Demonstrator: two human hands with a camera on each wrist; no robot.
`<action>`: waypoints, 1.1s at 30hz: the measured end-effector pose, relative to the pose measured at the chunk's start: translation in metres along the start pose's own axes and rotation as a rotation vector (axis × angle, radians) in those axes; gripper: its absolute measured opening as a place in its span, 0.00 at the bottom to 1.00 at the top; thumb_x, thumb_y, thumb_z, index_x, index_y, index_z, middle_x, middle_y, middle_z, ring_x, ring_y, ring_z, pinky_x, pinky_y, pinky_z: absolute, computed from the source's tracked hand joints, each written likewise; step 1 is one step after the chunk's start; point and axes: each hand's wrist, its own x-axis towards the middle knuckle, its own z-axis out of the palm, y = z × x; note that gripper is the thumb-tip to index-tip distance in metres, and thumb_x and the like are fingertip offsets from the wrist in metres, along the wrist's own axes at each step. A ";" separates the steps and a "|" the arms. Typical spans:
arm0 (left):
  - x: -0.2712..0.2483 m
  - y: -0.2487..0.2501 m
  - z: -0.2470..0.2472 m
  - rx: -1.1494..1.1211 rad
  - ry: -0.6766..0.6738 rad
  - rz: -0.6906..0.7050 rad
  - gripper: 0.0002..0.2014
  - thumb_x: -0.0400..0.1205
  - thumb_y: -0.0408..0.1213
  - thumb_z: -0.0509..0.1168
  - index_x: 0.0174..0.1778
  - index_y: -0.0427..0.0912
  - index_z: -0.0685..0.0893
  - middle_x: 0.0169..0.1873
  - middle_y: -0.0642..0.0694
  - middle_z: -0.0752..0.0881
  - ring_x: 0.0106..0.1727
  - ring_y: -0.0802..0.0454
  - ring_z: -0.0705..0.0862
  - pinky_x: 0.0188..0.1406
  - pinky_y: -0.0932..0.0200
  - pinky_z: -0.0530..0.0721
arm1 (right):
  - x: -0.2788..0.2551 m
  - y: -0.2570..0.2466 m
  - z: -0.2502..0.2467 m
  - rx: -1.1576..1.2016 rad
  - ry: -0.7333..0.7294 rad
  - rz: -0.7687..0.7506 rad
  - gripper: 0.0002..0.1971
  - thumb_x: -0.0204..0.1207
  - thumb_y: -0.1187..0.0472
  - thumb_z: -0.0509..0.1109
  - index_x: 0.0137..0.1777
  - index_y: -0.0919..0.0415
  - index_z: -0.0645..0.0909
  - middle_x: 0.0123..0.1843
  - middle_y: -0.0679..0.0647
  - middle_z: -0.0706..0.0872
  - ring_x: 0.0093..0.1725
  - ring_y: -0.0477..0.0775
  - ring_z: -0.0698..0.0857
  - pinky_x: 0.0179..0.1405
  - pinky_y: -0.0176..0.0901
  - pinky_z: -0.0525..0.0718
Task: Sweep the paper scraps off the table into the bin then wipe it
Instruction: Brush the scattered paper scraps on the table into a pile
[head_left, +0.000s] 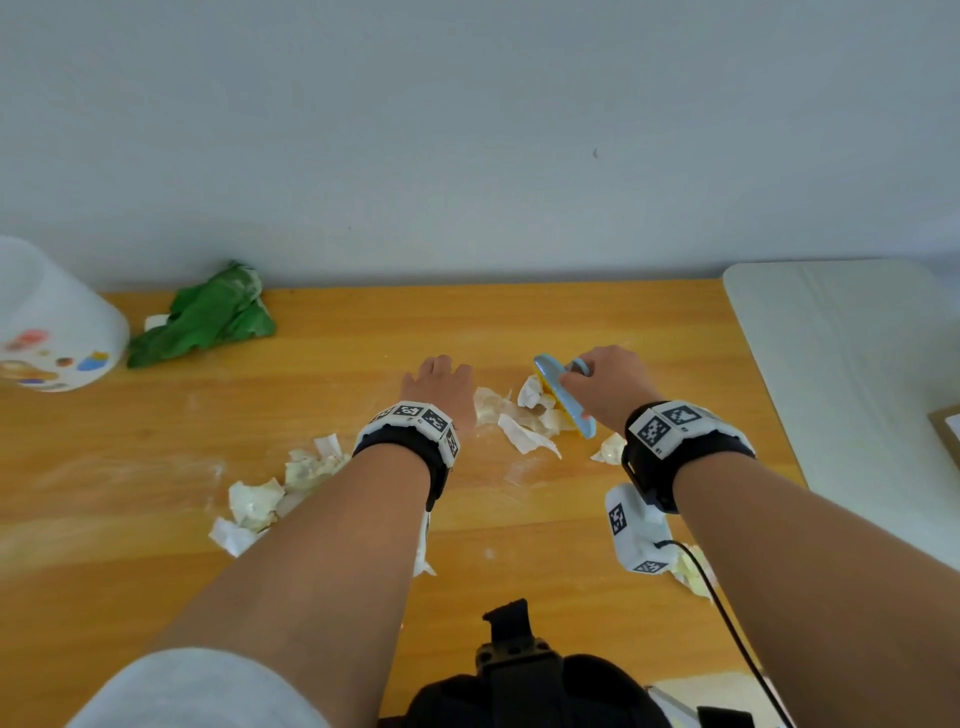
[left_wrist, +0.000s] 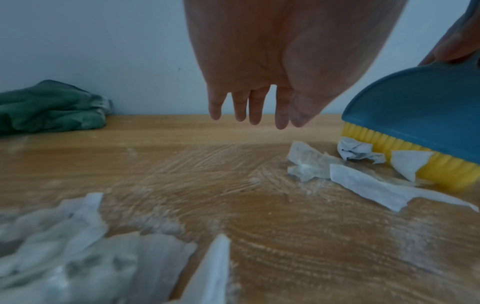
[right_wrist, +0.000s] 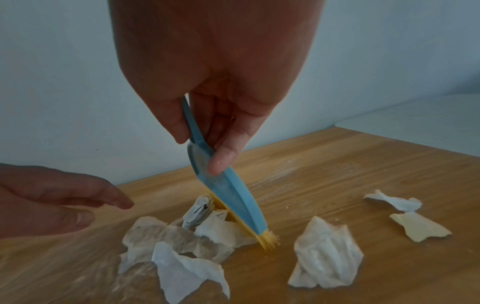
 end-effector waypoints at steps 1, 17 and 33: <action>-0.003 -0.005 0.001 -0.001 -0.005 -0.004 0.23 0.87 0.37 0.55 0.80 0.43 0.64 0.83 0.40 0.58 0.85 0.40 0.55 0.80 0.38 0.62 | -0.002 -0.005 0.003 0.022 -0.013 -0.003 0.21 0.79 0.56 0.61 0.25 0.60 0.64 0.26 0.60 0.71 0.42 0.72 0.89 0.22 0.38 0.58; -0.046 -0.078 0.016 -0.033 -0.037 -0.047 0.27 0.85 0.32 0.56 0.82 0.42 0.62 0.82 0.40 0.59 0.84 0.40 0.57 0.79 0.40 0.64 | -0.030 -0.065 0.044 -0.095 0.107 -0.101 0.20 0.83 0.62 0.59 0.28 0.62 0.63 0.26 0.55 0.64 0.24 0.54 0.62 0.25 0.41 0.60; -0.055 -0.097 0.018 -0.008 -0.033 0.019 0.24 0.86 0.36 0.57 0.80 0.42 0.64 0.80 0.40 0.62 0.81 0.39 0.61 0.76 0.40 0.68 | -0.050 -0.093 0.080 0.057 -0.025 -0.114 0.19 0.84 0.59 0.59 0.32 0.66 0.72 0.29 0.71 0.78 0.28 0.60 0.75 0.31 0.45 0.69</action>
